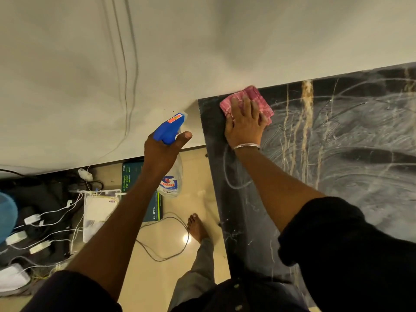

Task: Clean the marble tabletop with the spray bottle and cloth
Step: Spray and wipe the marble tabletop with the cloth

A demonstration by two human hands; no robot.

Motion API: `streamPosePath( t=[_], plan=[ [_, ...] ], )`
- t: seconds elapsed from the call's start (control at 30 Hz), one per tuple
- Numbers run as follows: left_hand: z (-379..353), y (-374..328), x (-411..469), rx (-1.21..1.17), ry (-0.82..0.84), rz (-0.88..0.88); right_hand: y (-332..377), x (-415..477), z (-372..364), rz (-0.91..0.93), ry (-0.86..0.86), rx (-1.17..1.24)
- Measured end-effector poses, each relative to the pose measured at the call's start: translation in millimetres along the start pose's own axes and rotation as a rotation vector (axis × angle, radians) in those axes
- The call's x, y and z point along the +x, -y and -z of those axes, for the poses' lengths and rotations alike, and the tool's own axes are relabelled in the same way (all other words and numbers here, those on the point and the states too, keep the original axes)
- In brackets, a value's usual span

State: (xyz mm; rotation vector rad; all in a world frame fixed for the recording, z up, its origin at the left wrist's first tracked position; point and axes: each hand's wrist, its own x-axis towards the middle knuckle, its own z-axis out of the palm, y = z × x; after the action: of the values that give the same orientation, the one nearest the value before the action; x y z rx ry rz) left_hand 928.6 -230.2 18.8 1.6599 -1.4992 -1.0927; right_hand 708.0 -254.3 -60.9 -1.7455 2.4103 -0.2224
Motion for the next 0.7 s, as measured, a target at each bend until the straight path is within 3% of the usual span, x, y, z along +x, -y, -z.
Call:
streamPosePath(
  t=[0.07,0.2,0.3,0.5,0.63,0.7],
  plan=[
    [-2,-1,3,0.003,0.04,0.015,32,-4,-1,-0.025,0.062,0.008],
    [-1,-14,7,0.063,-0.002,-0.056,63,-1,-2,0.332,0.196,-0.109],
    [2,-21,9,0.103,-0.058,-0.197,38,12,6,0.479,0.19,-0.172],
    [7,-11,21,0.108,-0.116,-0.213,-60,26,24,0.017,0.059,-0.098],
    [9,-5,24,0.101,-0.071,-0.166,-28,19,12,-0.044,0.063,-0.029],
    [6,-4,21,0.061,-0.075,-0.124,2,9,5,0.033,0.102,-0.043]
  ],
)
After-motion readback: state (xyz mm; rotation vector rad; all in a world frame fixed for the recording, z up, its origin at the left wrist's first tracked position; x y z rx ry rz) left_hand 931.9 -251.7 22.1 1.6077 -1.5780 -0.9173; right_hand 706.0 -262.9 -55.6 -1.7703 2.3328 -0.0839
